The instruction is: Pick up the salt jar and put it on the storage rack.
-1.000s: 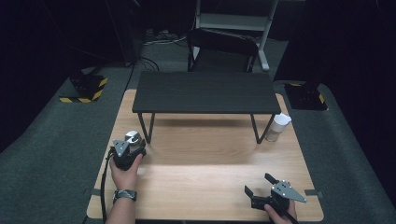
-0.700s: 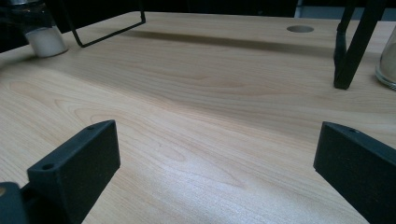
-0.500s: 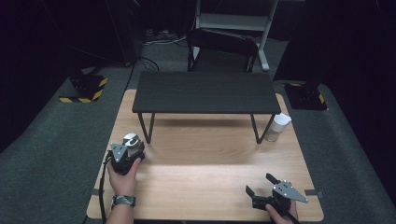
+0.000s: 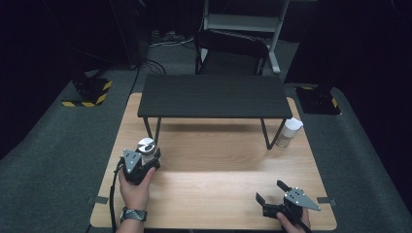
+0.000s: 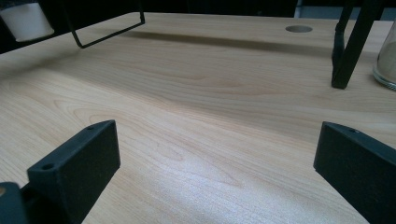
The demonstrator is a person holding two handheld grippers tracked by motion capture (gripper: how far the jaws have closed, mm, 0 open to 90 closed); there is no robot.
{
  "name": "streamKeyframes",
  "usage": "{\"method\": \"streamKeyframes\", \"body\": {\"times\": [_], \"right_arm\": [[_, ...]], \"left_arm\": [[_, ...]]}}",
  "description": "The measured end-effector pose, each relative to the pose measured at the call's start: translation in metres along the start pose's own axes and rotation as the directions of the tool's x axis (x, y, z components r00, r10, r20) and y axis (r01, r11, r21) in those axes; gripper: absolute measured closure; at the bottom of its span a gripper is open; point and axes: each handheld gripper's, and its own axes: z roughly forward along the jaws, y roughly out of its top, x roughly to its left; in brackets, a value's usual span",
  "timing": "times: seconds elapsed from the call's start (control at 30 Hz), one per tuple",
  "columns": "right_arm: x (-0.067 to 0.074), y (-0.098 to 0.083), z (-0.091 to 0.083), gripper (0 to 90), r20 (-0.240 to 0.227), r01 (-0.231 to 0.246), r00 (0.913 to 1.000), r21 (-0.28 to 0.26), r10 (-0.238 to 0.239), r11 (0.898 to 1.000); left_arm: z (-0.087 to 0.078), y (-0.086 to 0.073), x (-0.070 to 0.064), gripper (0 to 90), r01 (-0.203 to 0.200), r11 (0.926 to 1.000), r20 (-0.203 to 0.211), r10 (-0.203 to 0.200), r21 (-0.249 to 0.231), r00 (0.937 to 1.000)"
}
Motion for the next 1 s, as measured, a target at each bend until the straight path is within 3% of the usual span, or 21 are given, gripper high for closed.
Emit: {"method": "streamKeyframes", "body": {"times": [0.3,0.33,1.0], "right_arm": [[-0.001,0.0,0.0,0.4,-0.004,-0.004,1.0,-0.003,0.004,1.0],[-0.001,0.0,0.0,0.4,-0.004,-0.004,1.0,-0.003,0.004,1.0],[-0.003,-0.002,-0.002,0.4,-0.001,0.002,1.0,-0.01,-0.002,1.0]], "left_arm": [[-0.002,0.018,-0.025,30.4,-0.016,0.9998,0.057,0.017,-0.012,0.9982],[-0.002,0.023,-0.03,30.4,-0.019,0.9998,0.078,0.02,-0.008,0.9968],[-0.009,0.06,-0.072,30.6,-0.063,0.996,0.145,0.071,-0.063,0.9869]]}}
